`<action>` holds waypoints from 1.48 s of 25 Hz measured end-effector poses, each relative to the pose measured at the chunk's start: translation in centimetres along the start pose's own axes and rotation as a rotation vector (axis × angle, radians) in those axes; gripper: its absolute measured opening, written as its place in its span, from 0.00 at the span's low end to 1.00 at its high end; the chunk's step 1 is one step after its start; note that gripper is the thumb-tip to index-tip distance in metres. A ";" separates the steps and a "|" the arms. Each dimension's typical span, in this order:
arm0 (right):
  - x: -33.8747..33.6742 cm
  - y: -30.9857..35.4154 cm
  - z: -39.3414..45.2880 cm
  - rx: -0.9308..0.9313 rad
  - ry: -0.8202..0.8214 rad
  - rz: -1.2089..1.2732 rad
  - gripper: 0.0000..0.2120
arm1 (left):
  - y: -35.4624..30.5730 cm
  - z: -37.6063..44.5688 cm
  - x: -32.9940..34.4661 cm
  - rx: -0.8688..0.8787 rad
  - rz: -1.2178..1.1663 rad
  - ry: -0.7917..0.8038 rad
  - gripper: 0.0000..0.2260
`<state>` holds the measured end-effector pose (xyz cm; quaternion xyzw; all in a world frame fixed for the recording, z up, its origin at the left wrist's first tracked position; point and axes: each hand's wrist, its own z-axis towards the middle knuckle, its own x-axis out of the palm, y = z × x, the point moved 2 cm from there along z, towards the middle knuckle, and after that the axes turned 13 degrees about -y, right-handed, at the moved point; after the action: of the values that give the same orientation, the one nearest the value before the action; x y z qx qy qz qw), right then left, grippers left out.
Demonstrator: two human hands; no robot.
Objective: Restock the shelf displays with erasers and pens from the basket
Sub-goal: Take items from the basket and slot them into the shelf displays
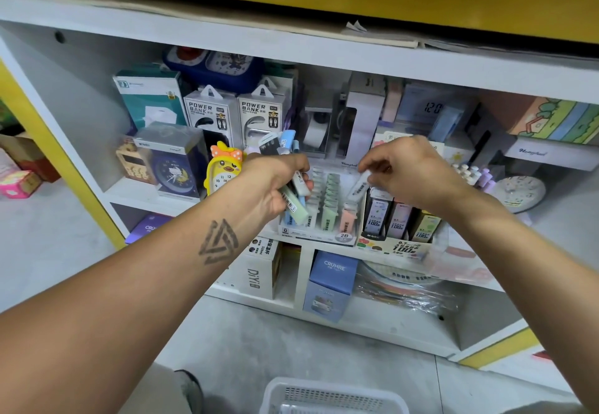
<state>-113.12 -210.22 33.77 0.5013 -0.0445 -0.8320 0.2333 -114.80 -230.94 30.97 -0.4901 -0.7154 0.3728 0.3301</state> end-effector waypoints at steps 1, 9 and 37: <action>0.4 0.4 -0.1 -0.054 0.017 -0.038 0.09 | 0.1 0.0 0.0 -0.008 -0.004 0.009 0.05; 3.2 1.6 -0.6 -0.213 0.145 -0.157 0.08 | 0.8 -0.4 0.3 -0.008 0.033 0.036 0.05; 3.4 2.1 -0.6 -0.220 0.222 -0.156 0.10 | 0.4 -0.5 0.6 -0.022 -0.033 0.020 0.05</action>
<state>-113.23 -213.47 31.36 0.5634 0.1120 -0.7871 0.2249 -114.37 -230.18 30.96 -0.4856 -0.7242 0.3545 0.3377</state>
